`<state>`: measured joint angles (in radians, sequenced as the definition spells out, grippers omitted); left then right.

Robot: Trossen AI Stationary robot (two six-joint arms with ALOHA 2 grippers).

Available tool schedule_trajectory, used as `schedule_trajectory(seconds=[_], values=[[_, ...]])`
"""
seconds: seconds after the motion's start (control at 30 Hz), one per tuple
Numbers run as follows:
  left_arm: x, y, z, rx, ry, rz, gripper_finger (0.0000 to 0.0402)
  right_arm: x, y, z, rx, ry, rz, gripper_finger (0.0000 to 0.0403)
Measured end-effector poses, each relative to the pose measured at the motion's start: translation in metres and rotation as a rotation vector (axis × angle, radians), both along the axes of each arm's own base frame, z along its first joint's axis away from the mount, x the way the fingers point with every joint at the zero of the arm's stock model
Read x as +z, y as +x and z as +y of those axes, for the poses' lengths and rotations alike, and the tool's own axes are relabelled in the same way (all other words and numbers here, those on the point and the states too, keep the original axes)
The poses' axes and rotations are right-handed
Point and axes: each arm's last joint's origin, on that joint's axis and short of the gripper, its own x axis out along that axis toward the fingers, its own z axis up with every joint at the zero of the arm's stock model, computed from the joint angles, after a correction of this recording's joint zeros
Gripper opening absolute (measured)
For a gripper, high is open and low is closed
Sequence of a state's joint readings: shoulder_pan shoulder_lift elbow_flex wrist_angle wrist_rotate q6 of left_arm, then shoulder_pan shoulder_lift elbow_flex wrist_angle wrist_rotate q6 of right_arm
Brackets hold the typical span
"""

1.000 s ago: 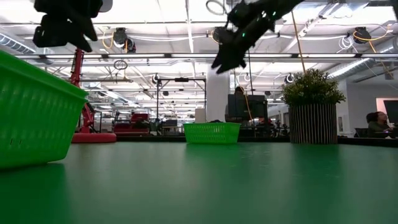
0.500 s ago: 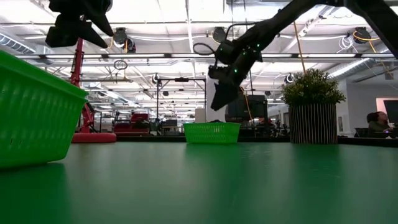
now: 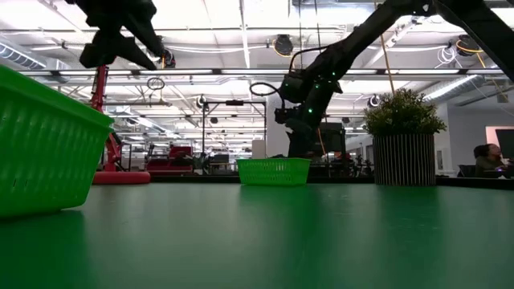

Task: Stack baskets by color
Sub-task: Stack the top green bin on top of the bottom green bin

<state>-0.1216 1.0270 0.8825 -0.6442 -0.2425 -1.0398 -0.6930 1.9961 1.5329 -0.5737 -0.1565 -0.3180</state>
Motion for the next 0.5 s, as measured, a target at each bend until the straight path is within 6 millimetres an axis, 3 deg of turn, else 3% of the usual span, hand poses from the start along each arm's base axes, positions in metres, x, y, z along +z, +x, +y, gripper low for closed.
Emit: schedule_trajectory(seconds=[0.13, 0.27, 0.5], values=[[0.001, 0.005, 0.006, 0.003, 0.018, -0.022, 0.0124, -0.008, -0.003, 0.004, -0.048, 0.046, 0.02, 0.01], [0.002, 0.007, 0.012, 0.001, 0.052, -0.035, 0.0124, 0.001, -0.003, 0.006, -0.101, 0.057, -0.014, 0.0022], [0.003, 0.008, 0.031, -0.003, 0.138, -0.018, 0.0124, 0.042, -0.006, 0.024, -0.208, 0.082, -0.117, 0.0017]])
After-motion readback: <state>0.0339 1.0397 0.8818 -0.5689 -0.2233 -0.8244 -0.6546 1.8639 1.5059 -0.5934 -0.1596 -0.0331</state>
